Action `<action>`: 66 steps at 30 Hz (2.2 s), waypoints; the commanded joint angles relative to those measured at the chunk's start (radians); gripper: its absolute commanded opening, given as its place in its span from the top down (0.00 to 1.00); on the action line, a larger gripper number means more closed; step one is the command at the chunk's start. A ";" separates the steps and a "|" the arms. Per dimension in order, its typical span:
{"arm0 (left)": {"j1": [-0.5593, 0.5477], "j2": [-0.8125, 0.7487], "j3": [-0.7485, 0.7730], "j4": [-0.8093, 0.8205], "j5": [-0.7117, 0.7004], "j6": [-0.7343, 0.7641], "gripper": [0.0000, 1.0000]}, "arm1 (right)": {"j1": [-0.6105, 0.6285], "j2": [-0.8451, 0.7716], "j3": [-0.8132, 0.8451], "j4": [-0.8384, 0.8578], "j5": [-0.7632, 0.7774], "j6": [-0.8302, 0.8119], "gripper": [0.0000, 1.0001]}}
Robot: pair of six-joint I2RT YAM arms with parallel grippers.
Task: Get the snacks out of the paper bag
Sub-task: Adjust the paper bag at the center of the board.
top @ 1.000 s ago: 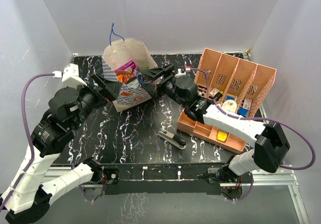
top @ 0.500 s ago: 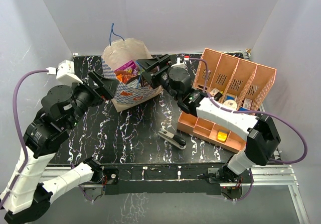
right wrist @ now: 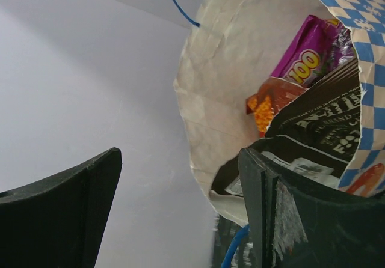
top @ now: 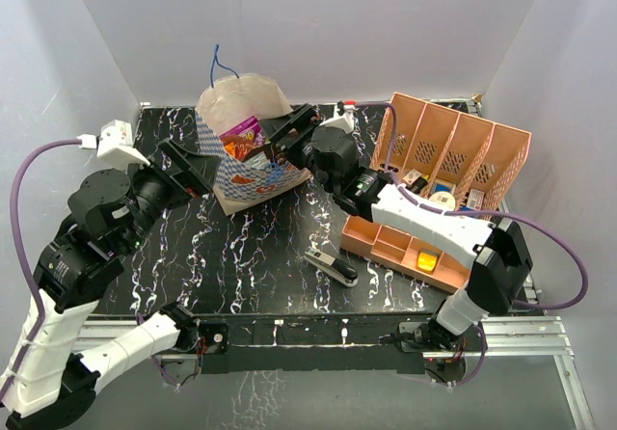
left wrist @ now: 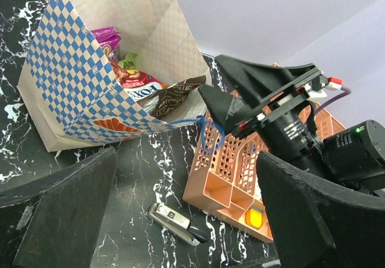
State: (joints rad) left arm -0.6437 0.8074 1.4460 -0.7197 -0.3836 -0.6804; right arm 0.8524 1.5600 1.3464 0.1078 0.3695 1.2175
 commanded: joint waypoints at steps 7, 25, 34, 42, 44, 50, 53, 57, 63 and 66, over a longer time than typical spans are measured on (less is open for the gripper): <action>-0.004 -0.006 0.027 -0.026 -0.041 0.040 0.02 | 0.036 -0.089 0.065 -0.173 -0.118 -0.799 0.03; -0.004 0.404 0.410 -0.016 -0.100 0.246 0.02 | 0.156 -0.007 0.349 -0.661 -0.066 -1.029 0.03; 0.068 0.528 0.519 0.024 -0.146 0.292 0.02 | 0.159 0.015 0.345 -0.656 -0.075 -0.990 0.34; 0.434 0.744 0.637 -0.007 0.261 0.206 0.02 | 0.150 -0.118 0.220 -0.606 -0.065 -1.095 0.93; 0.491 0.781 0.652 0.003 0.337 0.179 0.02 | 0.118 -0.146 0.210 -0.624 -0.075 -1.112 0.93; 0.582 0.904 0.751 -0.022 0.438 0.264 0.14 | 0.038 -0.236 0.166 -0.633 -0.255 -1.173 0.93; 0.582 0.957 0.794 -0.079 0.411 0.317 0.22 | 0.015 -0.263 0.143 -0.627 -0.329 -1.188 0.93; 0.582 0.906 0.660 -0.014 0.352 0.327 0.34 | 0.002 -0.292 0.108 -0.599 -0.330 -1.195 0.93; 0.582 0.938 0.646 0.026 0.408 0.311 0.51 | -0.008 -0.310 0.094 -0.574 -0.332 -1.204 0.93; 0.582 0.971 0.641 0.052 0.409 0.302 0.52 | -0.010 -0.311 0.090 -0.562 -0.346 -1.198 0.93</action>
State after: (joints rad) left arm -0.0608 1.7664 2.0918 -0.7231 -0.0010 -0.3763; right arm 0.8467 1.3056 1.4242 -0.5694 0.0532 0.0296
